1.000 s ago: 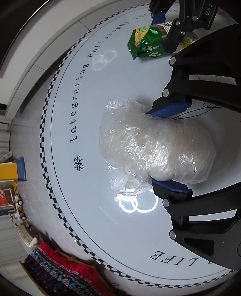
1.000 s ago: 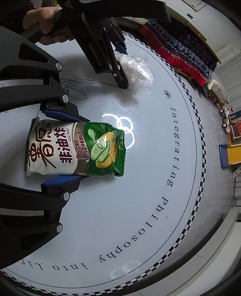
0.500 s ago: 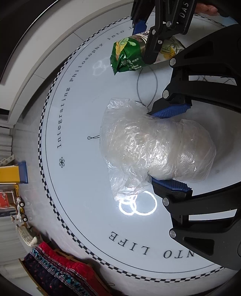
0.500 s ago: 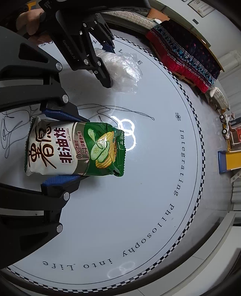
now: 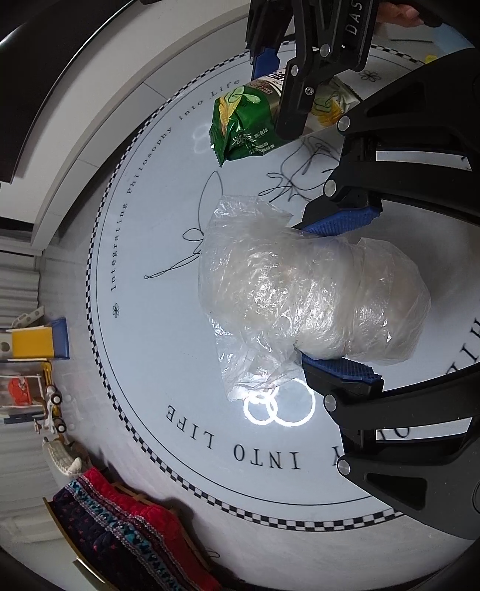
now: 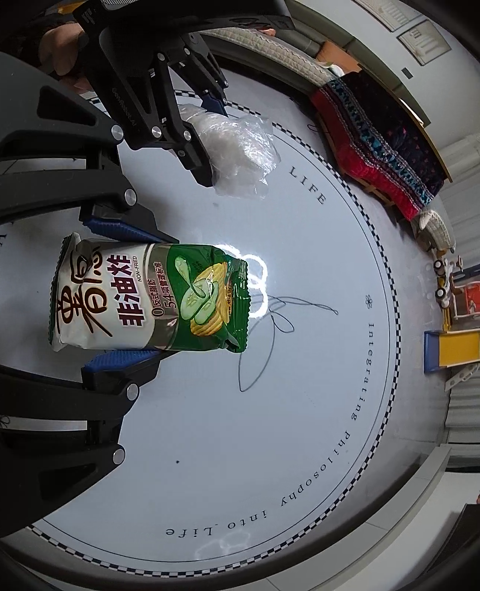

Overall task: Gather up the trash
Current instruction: 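Lift the plastic bag and chip bag and carry them over the black bin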

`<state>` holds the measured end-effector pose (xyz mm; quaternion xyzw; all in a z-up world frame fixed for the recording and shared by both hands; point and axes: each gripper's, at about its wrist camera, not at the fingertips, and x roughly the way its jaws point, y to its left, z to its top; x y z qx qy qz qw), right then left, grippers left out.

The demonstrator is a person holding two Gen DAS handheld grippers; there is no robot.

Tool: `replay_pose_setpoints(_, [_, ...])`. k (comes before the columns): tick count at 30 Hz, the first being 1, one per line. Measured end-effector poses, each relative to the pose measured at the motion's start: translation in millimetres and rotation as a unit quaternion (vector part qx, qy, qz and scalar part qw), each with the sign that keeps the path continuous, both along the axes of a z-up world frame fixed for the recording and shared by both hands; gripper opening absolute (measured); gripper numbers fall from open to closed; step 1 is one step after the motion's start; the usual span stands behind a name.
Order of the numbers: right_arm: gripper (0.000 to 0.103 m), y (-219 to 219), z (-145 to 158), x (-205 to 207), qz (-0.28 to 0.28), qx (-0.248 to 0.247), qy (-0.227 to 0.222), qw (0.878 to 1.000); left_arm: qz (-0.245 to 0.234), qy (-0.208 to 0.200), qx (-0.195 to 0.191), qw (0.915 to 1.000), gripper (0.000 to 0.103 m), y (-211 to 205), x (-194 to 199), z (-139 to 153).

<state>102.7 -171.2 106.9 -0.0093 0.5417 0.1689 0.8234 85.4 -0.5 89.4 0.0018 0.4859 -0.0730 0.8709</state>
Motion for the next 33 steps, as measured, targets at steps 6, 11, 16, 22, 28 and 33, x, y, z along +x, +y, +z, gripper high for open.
replay_pose_setpoints(6, [0.051,24,7,-43,0.026,0.000,-0.008,1.000,0.006,-0.012,-0.004,0.9999,0.056,17,-48,9])
replay_pose_setpoints(11, [0.051,44,8,-73,0.047,0.007,-0.011,0.999,0.014,-0.020,0.004,0.9997,0.056,31,-84,10])
replay_pose_setpoints(16, [0.051,70,5,-95,0.073,0.009,-0.011,0.997,0.029,-0.027,0.005,0.9992,0.056,50,-111,10])
replay_pose_setpoints(22, [0.051,101,-1,-123,0.107,0.008,-0.011,0.994,0.049,-0.032,-0.001,0.9983,0.056,77,-149,8])
replay_pose_setpoints(28, [0.051,131,-6,-146,0.144,0.012,-0.010,0.990,0.085,-0.033,0.001,0.9959,0.057,109,-185,1])
replay_pose_setpoints(33, [0.051,163,-12,-165,0.176,0.013,-0.006,0.984,0.113,-0.036,-0.003,0.9930,0.057,135,-212,-4])
